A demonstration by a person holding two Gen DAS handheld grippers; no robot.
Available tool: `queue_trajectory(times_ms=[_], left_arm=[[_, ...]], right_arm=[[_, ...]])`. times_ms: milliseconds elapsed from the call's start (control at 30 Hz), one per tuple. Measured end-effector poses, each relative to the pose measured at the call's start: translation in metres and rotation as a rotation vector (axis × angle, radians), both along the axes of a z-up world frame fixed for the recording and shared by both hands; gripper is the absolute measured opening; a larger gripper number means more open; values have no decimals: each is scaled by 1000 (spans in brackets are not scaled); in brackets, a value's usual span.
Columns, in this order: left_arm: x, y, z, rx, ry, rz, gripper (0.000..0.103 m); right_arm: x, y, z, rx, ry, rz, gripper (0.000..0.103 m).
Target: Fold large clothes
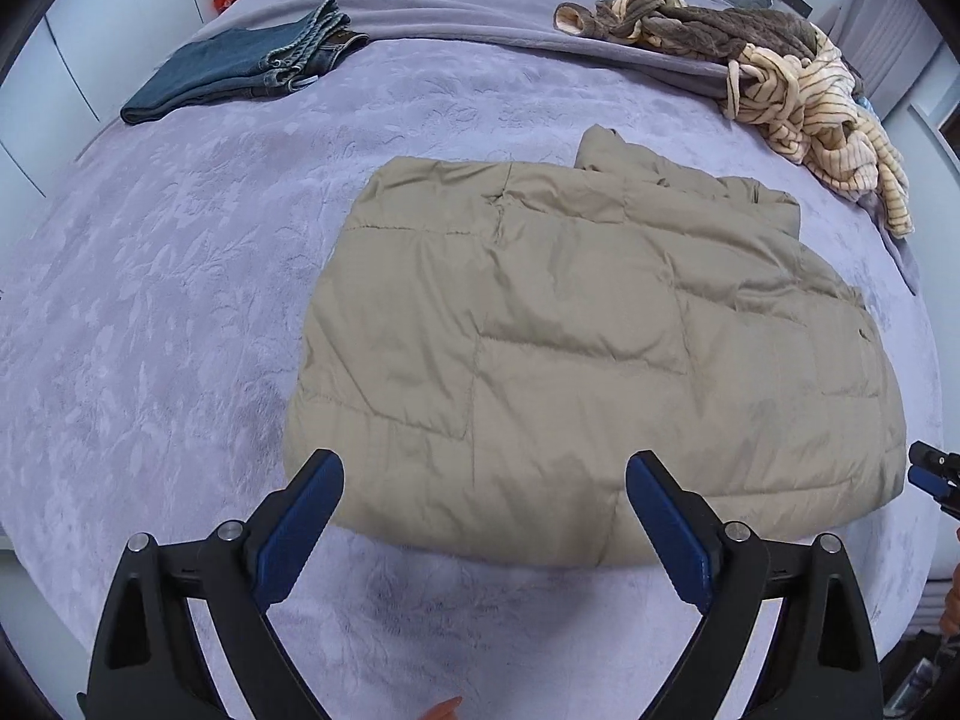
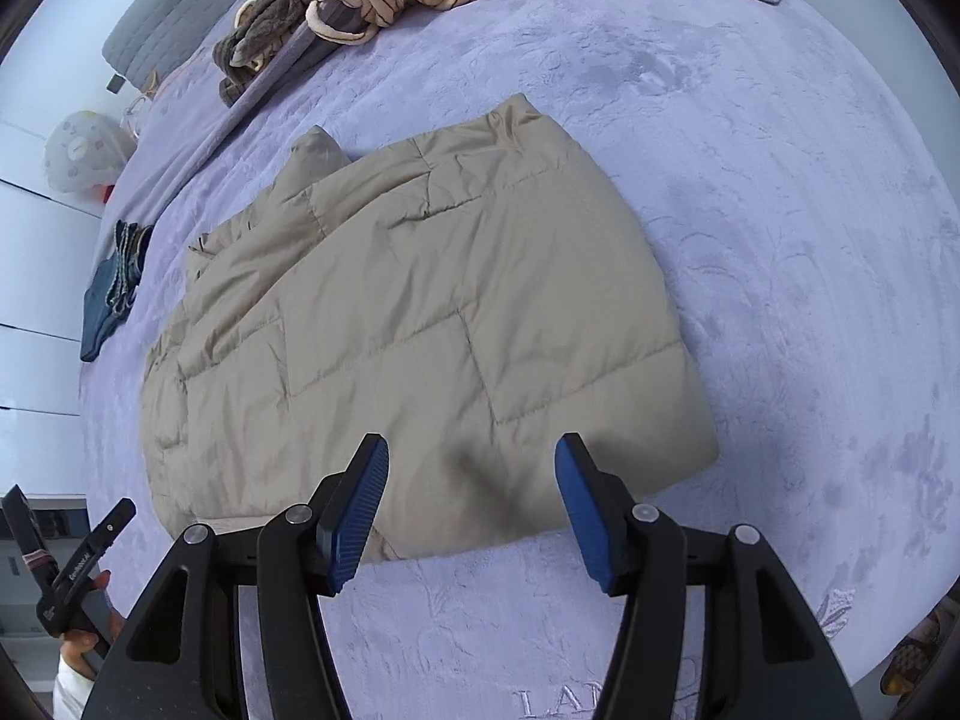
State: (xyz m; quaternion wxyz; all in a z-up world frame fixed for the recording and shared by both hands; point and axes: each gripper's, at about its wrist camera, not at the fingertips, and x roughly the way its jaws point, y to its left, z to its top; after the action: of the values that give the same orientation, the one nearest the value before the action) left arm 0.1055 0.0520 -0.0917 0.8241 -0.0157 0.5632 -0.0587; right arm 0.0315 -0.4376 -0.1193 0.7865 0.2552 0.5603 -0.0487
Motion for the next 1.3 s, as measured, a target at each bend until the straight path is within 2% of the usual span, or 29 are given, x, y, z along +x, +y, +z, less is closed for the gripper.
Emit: queue_trajectory(times_ms=[100, 200, 267, 333, 600, 633, 700, 1033, 1067, 1100, 1300], left_arm=[[-16, 1, 4, -14, 17, 14, 96], [-31, 1, 5, -45, 38, 31, 96], [-40, -2, 4, -41, 47, 39, 96], [-50, -7, 5, -33, 49, 39, 96], [-78, -19, 14, -19, 33, 51, 97], [-81, -20, 14, -22, 34, 51, 102], [-87, -20, 15, -28, 30, 52, 103], [-95, -9, 9, -59, 35, 25, 103], [-95, -5, 7, -66, 39, 23, 103], [-96, -2, 5, -71, 43, 21, 103], [-95, 22, -6, -61, 71, -21, 103]], right_arm=[[-12, -2, 1, 2, -5, 0, 73], [-20, -3, 2, 1, -11, 12, 73], [-25, -4, 1, -7, -8, 25, 74], [-29, -4, 1, -8, -6, 36, 80], [-37, -1, 7, -7, -46, 100, 82], [-38, 0, 7, -1, -47, 107, 84], [-41, 1, 8, -1, -50, 116, 94], [-58, 13, 11, -18, -60, 91, 95], [-59, 17, 9, -13, -57, 91, 102], [-61, 21, 8, -9, -60, 90, 103], [-78, 50, 3, 26, -83, 49, 103]])
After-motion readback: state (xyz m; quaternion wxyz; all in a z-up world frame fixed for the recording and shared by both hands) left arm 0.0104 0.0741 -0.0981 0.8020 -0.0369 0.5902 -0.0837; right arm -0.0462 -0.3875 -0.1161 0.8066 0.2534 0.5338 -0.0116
